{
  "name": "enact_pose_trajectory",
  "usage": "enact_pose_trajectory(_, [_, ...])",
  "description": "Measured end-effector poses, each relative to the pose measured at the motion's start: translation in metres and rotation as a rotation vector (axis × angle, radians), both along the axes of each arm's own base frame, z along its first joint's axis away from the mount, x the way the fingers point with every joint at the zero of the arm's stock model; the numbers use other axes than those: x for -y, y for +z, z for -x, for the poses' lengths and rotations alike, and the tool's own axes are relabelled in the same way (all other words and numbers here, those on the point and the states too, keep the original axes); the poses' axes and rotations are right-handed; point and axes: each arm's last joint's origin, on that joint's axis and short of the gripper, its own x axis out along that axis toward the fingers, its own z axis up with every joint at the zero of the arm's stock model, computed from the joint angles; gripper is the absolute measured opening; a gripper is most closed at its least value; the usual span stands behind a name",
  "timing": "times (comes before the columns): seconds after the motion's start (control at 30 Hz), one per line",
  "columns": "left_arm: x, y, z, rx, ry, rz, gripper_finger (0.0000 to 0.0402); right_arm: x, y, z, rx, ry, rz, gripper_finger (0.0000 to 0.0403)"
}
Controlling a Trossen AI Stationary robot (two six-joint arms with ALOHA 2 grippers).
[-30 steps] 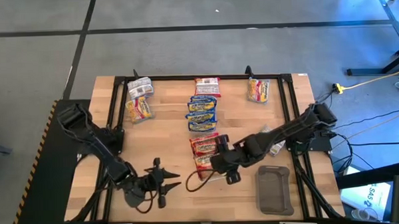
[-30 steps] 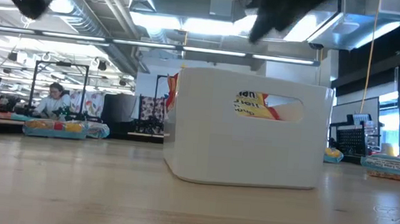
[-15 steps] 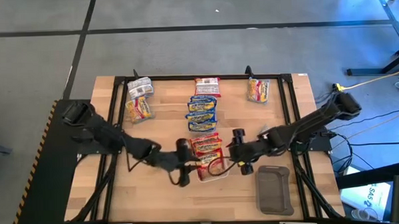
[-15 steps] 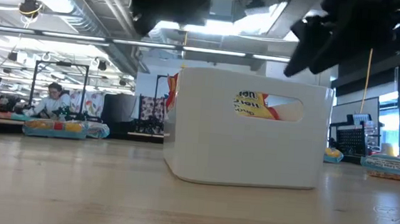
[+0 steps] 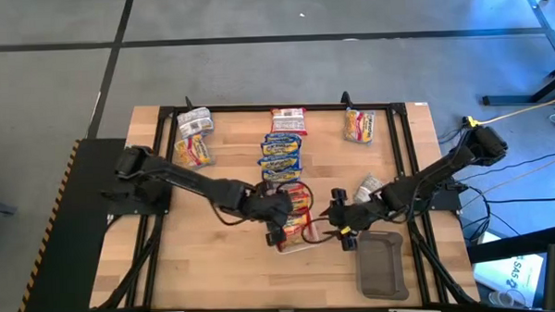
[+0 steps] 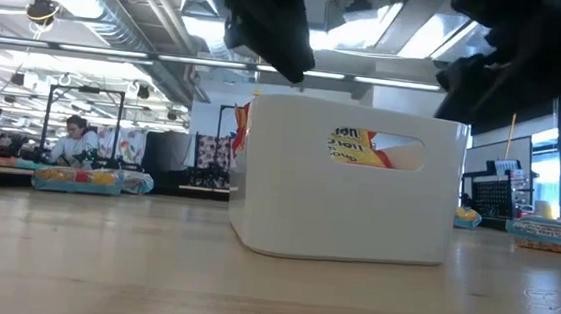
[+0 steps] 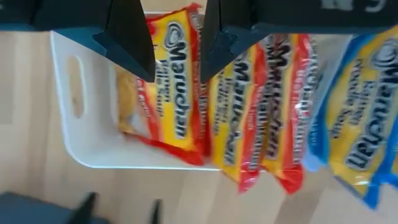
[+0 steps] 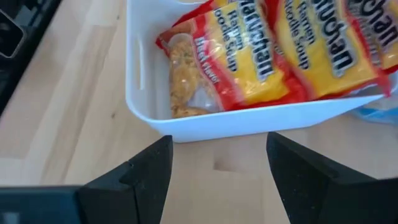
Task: Sort Maruchan noodles
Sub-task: Put the red noodle pack into the white bin
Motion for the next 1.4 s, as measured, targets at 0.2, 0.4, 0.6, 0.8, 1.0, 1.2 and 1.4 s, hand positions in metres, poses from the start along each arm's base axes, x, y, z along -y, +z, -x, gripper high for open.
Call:
enact_pose_trajectory(0.2, [-0.005, -0.014, -0.01, -0.121, 0.012, 0.096, 0.0119, -0.006, -0.008, 0.005, 0.071, -0.004, -0.028, 0.0239])
enact_pose_trajectory(0.4, [-0.004, -0.012, -0.011, -0.11, 0.016, 0.121, 0.0119, -0.005, -0.009, 0.005, 0.092, -0.01, -0.029, 0.0239])
enact_pose_trajectory(0.6, [-0.007, -0.011, -0.011, -0.107, 0.03, 0.108, 0.0119, -0.006, -0.008, 0.004, 0.106, -0.001, -0.026, 0.0239])
enact_pose_trajectory(0.8, [-0.008, -0.024, -0.015, -0.142, 0.029, 0.11, 0.0119, -0.006, -0.008, 0.003, 0.112, 0.009, -0.014, 0.0239])
enact_pose_trajectory(1.0, [-0.005, -0.045, -0.024, -0.177, 0.02, 0.099, 0.0119, -0.007, -0.015, 0.001, 0.089, 0.005, 0.003, 0.0239])
enact_pose_trajectory(1.2, [-0.002, -0.052, -0.027, -0.201, -0.009, 0.16, 0.0119, -0.009, -0.02, -0.002, 0.086, 0.005, 0.006, 0.0239])
enact_pose_trajectory(1.4, [-0.003, -0.052, -0.027, -0.206, -0.032, 0.208, 0.0067, -0.01, -0.023, -0.004, 0.095, 0.009, 0.007, 0.0239])
